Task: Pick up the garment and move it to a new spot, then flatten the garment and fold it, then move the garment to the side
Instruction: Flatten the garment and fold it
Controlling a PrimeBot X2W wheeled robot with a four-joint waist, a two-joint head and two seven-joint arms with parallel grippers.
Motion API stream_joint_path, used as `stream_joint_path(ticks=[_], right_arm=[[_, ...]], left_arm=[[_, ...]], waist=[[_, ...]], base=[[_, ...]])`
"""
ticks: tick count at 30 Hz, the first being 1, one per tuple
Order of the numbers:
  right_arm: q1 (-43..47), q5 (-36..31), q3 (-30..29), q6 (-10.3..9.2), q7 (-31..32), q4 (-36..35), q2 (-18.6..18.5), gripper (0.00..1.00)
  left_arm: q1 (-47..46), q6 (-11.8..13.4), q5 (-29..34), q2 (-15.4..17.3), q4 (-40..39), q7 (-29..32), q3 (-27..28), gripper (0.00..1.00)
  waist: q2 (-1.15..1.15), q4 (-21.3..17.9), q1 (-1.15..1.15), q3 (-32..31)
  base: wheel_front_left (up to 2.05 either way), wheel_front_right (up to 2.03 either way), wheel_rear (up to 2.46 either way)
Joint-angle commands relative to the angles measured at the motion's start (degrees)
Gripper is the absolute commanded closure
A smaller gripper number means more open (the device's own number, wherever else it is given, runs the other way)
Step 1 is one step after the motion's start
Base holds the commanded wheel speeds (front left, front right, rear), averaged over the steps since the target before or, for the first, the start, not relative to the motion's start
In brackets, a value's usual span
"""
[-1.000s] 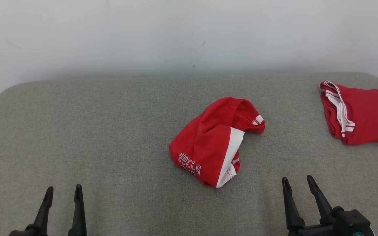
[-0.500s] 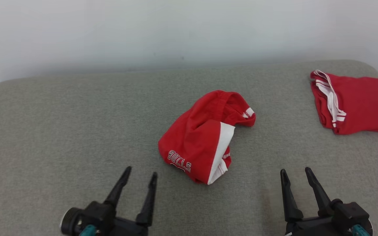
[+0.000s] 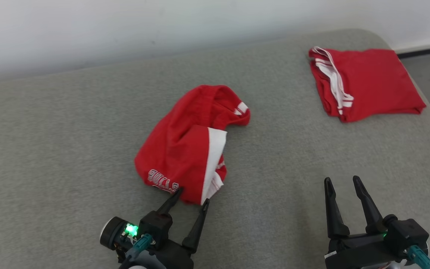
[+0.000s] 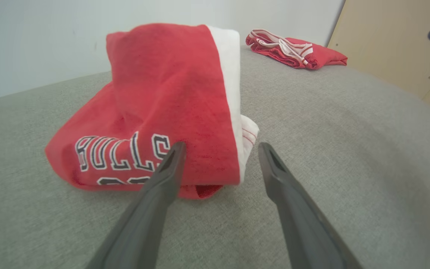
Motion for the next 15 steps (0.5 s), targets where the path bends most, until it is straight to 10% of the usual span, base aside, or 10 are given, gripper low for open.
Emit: stream_joint_path(ticks=[1, 7, 8, 10, 15], right_arm=[[-0.49, 0.73, -0.20, -0.18, -0.08, -0.22, 0.05, 0.00], [-1.10, 1.49, 0.16, -0.18, -0.08, -0.41, 0.06, 0.00], [-1.13, 1.53, 0.16, -0.18, -0.08, -0.39, 0.05, 0.00], [-1.08, 1.64, 0.14, -0.18, -0.08, -0.40, 0.07, 0.00], [-0.13, 1.65, -0.91, -0.18, -0.08, -0.50, 0.07, 0.00]], left_arm=[[-1.31, 0.34, 0.85, 0.43, 2.15, -0.01, -0.04, 0.00], [-3.88, 1.47, 0.65, 0.34, 7.74, 0.00, 0.66, 0.00], [-4.30, 1.88, 0.40, 0.31, 8.27, -0.01, 1.05, 0.50], [-4.89, 2.25, 0.01, 0.18, 9.40, -0.01, 1.46, 1.00], [-4.61, 2.04, -1.44, 0.09, 7.05, -0.01, 2.52, 1.00]], waist=[[-0.01, -3.96, -0.01, 3.49], [-0.01, -5.49, -0.01, 4.24], [-0.01, -5.58, -0.01, 4.21], [-0.01, -5.63, -0.01, 3.95], [-0.01, -4.11, -0.01, 3.00]], base=[[0.00, 0.00, 0.00], [0.00, 0.00, 0.00], [0.00, 0.00, 0.00], [0.00, 0.00, 0.00], [0.00, 0.00, 0.00]])
